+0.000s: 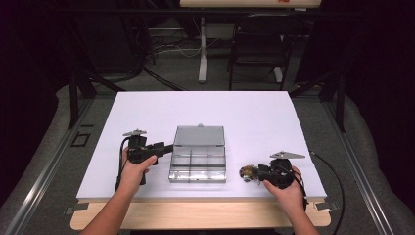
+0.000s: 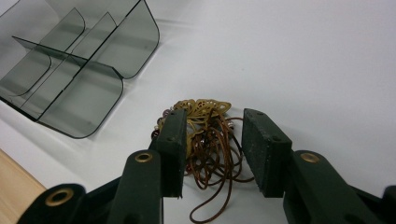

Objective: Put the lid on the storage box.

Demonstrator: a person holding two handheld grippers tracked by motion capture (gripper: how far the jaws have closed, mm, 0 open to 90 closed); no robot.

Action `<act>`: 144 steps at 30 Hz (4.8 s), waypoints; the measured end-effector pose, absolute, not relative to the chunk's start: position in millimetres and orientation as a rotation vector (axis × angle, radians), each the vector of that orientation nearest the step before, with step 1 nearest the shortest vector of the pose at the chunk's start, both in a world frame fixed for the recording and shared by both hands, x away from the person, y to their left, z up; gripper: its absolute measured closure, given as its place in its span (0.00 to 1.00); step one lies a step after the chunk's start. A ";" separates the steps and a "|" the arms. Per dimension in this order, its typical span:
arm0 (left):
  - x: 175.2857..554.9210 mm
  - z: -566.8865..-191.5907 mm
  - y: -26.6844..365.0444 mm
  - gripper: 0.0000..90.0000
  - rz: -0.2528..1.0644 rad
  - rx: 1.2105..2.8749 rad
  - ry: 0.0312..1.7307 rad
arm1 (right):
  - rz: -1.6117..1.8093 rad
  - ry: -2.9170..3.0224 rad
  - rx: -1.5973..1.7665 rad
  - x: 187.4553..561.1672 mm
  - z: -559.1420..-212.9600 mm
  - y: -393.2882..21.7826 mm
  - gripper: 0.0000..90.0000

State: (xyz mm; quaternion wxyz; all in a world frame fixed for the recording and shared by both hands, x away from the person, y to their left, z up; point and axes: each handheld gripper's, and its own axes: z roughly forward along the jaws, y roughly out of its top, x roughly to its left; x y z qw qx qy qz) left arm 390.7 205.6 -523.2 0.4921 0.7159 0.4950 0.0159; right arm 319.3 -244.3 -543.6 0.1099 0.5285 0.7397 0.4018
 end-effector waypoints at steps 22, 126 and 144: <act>392.0 -524.0 209.6 0.48 0.042 1.725 1.208 | 1.168 2.229 1.548 317.6 -548.9 -243.9 0.91; 391.0 -524.2 220.5 0.48 0.052 1.701 1.235 | 1.388 2.295 1.153 327.7 -477.8 -168.7 0.99; 391.1 -524.2 222.0 0.48 0.054 1.694 1.239 | 1.389 2.359 1.100 326.1 -485.5 -146.0 0.99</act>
